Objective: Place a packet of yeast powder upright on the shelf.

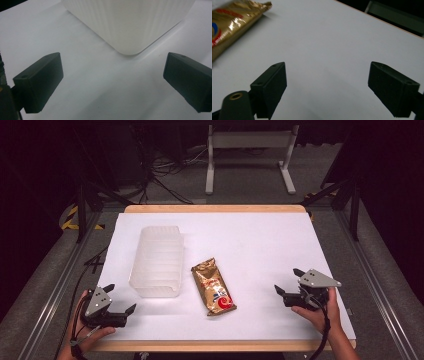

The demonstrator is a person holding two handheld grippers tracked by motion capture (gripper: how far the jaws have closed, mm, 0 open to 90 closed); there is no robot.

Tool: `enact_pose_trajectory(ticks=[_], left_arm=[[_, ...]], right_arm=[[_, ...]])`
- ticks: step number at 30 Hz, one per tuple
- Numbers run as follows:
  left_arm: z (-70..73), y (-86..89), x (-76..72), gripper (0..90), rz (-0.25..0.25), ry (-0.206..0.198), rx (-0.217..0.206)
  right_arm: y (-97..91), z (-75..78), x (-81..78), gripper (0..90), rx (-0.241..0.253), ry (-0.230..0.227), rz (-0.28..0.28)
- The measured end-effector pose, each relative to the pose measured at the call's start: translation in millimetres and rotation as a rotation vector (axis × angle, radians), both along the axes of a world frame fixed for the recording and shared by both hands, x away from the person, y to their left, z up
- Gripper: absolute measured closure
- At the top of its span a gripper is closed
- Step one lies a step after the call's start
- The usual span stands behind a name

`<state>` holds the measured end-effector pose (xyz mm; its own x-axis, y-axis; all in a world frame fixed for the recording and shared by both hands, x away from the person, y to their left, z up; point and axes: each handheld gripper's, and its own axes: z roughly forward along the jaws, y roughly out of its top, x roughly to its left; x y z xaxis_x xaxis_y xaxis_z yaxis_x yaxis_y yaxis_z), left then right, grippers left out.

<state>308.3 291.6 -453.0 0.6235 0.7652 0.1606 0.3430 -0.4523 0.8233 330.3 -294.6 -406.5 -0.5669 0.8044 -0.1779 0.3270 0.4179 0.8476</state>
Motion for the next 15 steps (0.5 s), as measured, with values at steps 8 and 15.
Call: enact_pose_trajectory(ticks=[8, 15], left_arm=[[-0.3, -2.2, 0.7, 3.7, -0.006, 0.002, 0.008], [-1.0, -3.1, 0.6, 3.8, -0.011, 0.004, 0.017]], right_arm=[[30.4, 10.6, 27.3, 17.3, 0.038, 0.017, 0.071], [63.3, 9.0, 49.0, 26.3, 0.056, 0.070, 0.167]])
